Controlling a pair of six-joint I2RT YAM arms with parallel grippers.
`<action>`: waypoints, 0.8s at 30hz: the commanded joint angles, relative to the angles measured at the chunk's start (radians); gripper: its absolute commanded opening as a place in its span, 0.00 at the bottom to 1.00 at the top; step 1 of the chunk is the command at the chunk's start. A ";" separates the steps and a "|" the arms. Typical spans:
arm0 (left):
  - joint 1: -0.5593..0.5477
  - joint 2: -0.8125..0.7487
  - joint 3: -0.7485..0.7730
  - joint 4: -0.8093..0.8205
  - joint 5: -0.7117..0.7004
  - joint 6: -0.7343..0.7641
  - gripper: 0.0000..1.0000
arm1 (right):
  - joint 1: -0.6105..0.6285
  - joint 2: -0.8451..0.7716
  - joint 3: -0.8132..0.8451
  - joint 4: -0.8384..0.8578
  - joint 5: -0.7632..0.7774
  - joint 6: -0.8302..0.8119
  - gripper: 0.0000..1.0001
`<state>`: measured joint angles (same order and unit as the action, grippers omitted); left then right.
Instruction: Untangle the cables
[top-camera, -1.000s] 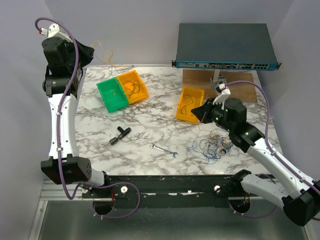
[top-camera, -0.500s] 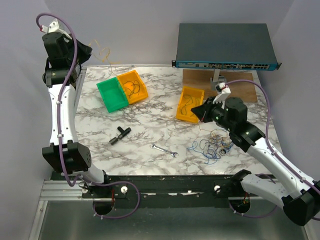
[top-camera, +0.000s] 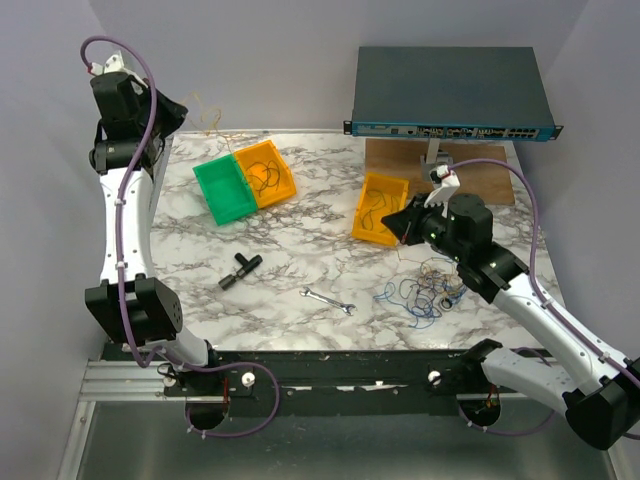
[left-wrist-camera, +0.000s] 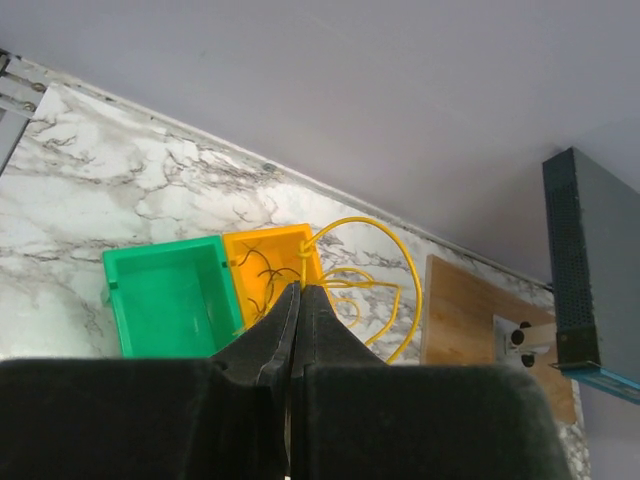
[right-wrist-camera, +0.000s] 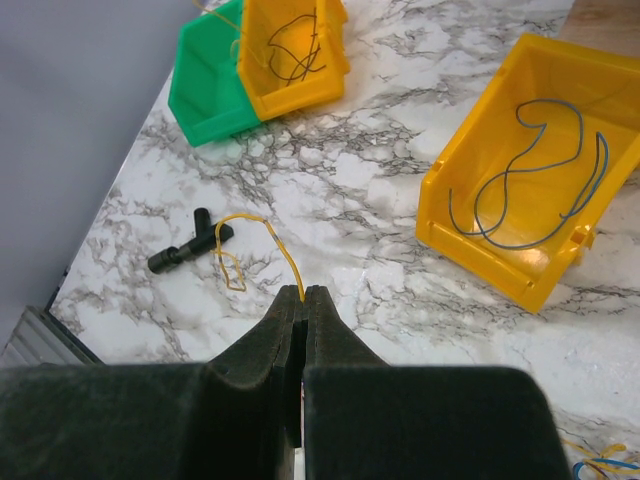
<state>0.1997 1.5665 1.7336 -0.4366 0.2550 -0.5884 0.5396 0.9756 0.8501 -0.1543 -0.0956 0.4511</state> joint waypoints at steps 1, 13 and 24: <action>0.008 -0.011 0.138 0.006 0.097 -0.029 0.00 | 0.001 -0.001 0.037 -0.009 -0.019 -0.015 0.01; 0.036 0.004 0.306 -0.110 0.069 -0.003 0.00 | 0.001 -0.015 0.034 -0.013 -0.029 0.000 0.01; 0.072 -0.042 0.079 -0.034 0.034 0.010 0.00 | 0.001 -0.014 0.029 -0.017 -0.045 0.005 0.01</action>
<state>0.2630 1.5547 1.8736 -0.5030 0.3134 -0.5919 0.5396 0.9745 0.8501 -0.1593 -0.1101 0.4519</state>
